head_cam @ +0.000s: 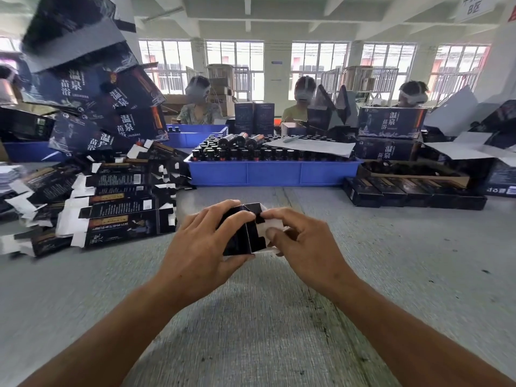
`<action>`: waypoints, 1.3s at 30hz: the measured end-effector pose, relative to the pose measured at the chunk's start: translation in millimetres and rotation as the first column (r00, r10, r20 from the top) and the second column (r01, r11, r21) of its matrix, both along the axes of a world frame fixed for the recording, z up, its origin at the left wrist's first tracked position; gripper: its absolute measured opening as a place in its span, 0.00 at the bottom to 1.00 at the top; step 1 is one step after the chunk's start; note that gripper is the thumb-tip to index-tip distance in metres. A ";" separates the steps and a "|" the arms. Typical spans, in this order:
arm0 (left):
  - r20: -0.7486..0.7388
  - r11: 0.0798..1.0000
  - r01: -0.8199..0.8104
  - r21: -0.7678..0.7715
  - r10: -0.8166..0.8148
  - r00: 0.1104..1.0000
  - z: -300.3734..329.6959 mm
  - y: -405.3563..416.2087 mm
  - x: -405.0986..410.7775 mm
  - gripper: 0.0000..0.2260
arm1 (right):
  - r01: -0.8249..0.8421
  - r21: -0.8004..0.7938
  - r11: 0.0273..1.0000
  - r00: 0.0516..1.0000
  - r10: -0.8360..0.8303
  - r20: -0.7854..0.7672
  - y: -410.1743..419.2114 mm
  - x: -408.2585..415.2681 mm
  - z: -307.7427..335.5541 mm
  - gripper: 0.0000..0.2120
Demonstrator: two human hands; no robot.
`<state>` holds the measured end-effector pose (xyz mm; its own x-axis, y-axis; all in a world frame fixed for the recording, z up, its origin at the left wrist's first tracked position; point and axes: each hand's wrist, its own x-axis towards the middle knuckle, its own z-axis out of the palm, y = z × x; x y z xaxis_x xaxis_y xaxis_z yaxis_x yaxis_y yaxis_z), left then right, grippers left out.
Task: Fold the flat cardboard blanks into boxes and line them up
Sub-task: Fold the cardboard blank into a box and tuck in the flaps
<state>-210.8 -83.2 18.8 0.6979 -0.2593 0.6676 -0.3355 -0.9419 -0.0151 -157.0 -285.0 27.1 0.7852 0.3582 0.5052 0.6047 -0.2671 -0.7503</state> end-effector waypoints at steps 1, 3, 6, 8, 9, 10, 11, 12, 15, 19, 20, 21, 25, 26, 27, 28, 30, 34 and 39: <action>-0.001 1.000 -0.002 0.000 0.002 1.000 -0.1 0.1 -0.1 0.31 | 0.005 -0.020 1.000 1.000 -0.005 0.014 0.1 0.0 0.0 0.14; -0.006 0.999 -0.015 0.030 0.015 1.000 -0.1 0.2 0.0 0.31 | 0.002 -0.056 0.998 0.999 0.000 0.033 -0.5 -0.5 0.5 0.14; -0.014 1.000 -0.001 0.026 0.001 1.000 -1.2 2.9 1.3 0.27 | -0.065 -0.117 0.991 0.998 0.064 -0.011 -3.3 -3.1 3.1 0.20; -0.019 1.000 0.009 -0.007 -0.009 1.000 -3.0 6.3 2.6 0.25 | -0.120 -0.179 0.976 0.993 0.115 -0.040 -3.7 -4.9 3.8 0.29; -0.024 1.000 0.011 -0.017 -0.011 1.000 -4.0 7.6 3.2 0.26 | -0.129 -0.208 0.970 0.992 0.124 -0.034 -3.1 -5.5 3.9 0.32; -0.026 1.000 0.013 -0.020 -0.014 1.000 -4.9 8.4 3.9 0.26 | -0.121 -0.227 0.966 0.993 0.120 -0.021 -2.1 -6.0 4.2 0.34; -0.024 1.000 0.016 -0.017 -0.016 1.000 -5.7 8.6 4.5 0.26 | -0.106 -0.230 0.967 0.994 0.106 -0.009 -1.4 -6.5 4.8 0.34; -0.019 1.000 0.019 -0.012 -0.019 1.000 -6.3 8.5 4.8 0.26 | -0.093 -0.219 0.971 0.995 0.095 -0.003 -1.2 -6.6 5.6 0.33; -0.013 1.000 0.025 -0.010 -0.025 1.000 -6.3 7.8 5.0 0.26 | -0.113 -0.203 0.973 0.994 0.109 -0.033 -2.8 -6.3 7.2 0.33; -0.008 1.000 0.019 -0.005 -0.019 1.000 -6.5 8.5 4.4 0.26 | -0.140 -0.238 0.961 0.990 0.130 -0.060 -4.5 -5.0 8.1 0.35; -0.004 1.000 0.019 -0.001 -0.019 1.000 -6.7 8.2 4.7 0.26 | -0.127 -0.235 0.964 0.992 0.119 -0.049 -4.1 -4.8 7.1 0.34; 0.000 1.000 0.021 0.003 -0.021 1.000 -7.1 7.6 4.9 0.26 | -0.101 -0.226 0.969 0.995 0.098 -0.026 -3.4 -4.6 5.7 0.31; 0.022 0.999 0.040 0.017 -0.040 0.999 -9.2 3.2 4.7 0.26 | 0.017 -0.131 0.991 0.999 -0.011 0.046 -1.1 -4.3 -0.2 0.17; 0.028 0.999 0.043 0.019 -0.043 0.999 -9.9 1.9 4.6 0.26 | 0.034 -0.114 0.993 0.998 -0.027 0.057 -0.6 -4.2 -0.9 0.15; 0.034 0.999 0.043 0.020 -0.044 0.998 -10.5 0.9 4.5 0.26 | 0.047 -0.102 0.994 0.997 -0.040 0.069 0.2 -4.4 -1.5 0.15; 0.042 0.999 0.042 0.021 -0.043 0.998 -10.8 0.1 4.5 0.26 | 0.057 -0.090 0.994 0.996 -0.050 0.078 1.4 -4.7 -2.2 0.17; 0.051 0.999 0.035 0.012 -0.035 0.998 -11.4 -0.8 4.2 0.27 | 0.083 -0.053 0.995 0.994 -0.079 0.078 4.2 -5.9 -3.7 0.22; 0.054 0.998 0.019 -0.056 -0.016 0.998 -11.6 -3.0 3.3 0.36 | 0.137 -0.024 0.990 0.989 -0.136 0.062 7.6 -7.1 -4.8 0.20; 0.035 0.989 -0.023 -0.148 0.028 0.999 -12.1 -7.6 2.8 0.42 | 0.125 -0.002 0.992 0.990 -0.125 0.060 6.2 -7.2 -3.0 0.19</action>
<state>-208.0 -90.9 6.7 0.6776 -0.1385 0.7223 -0.3129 -0.9431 0.1127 -164.3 -278.7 24.1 0.7927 0.2622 0.5504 0.6096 -0.3480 -0.7122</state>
